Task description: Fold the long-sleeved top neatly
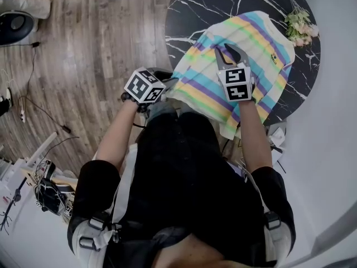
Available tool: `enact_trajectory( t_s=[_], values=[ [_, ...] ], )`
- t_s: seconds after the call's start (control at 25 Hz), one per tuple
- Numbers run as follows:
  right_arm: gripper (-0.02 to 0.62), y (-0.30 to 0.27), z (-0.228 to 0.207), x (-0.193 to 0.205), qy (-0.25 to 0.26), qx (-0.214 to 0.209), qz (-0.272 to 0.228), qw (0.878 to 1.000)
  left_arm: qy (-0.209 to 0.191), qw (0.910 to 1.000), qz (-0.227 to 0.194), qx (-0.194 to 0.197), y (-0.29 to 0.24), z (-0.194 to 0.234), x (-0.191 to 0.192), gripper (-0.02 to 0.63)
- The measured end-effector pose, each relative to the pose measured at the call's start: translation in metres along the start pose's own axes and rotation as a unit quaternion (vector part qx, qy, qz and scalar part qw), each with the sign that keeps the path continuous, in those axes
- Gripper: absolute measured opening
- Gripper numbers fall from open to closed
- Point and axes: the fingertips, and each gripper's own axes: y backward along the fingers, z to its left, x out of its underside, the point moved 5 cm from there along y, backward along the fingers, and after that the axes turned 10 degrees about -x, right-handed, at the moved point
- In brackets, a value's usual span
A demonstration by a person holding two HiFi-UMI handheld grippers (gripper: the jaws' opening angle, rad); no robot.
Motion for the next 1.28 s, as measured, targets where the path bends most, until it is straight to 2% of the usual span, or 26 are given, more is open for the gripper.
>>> enact_trajectory(
  t_s=[0.16,0.28,0.52,0.8,0.88,1.0,1.16,1.28],
  values=[
    [0.117,0.009,-0.010,-0.004,-0.010,0.000,-0.010,1.000,-0.028,0.9988,0.009,-0.040,0.019,0.003,-0.020,0.061],
    [0.114,0.012,-0.024,-0.011,-0.018,0.000,-0.019,1.000,-0.048,0.9945,0.005,-0.092,0.039,0.017,-0.042,0.058],
    [0.107,0.013,-0.046,-0.027,-0.024,0.012,-0.027,0.999,-0.128,0.9729,0.006,-0.193,0.067,0.064,-0.090,0.055],
    [0.106,-0.002,-0.044,-0.037,-0.072,0.068,-0.007,0.995,-0.172,0.9636,-0.021,-0.203,0.086,0.125,-0.137,0.054],
    [0.106,-0.004,-0.038,-0.041,-0.086,0.085,-0.001,0.993,-0.203,0.9555,-0.025,-0.212,0.094,0.141,-0.152,0.054],
    [0.106,-0.005,-0.035,-0.050,-0.101,0.113,0.003,0.988,-0.265,0.9379,-0.032,-0.221,0.102,0.159,-0.178,0.054],
    [0.106,0.000,-0.033,-0.071,-0.118,0.145,-0.011,0.982,-0.327,0.9196,-0.034,-0.215,0.109,0.172,-0.211,0.054],
    [0.106,0.005,-0.033,-0.086,-0.127,0.160,-0.021,0.979,-0.370,0.9017,-0.040,-0.221,0.116,0.178,-0.240,0.054]
  ],
)
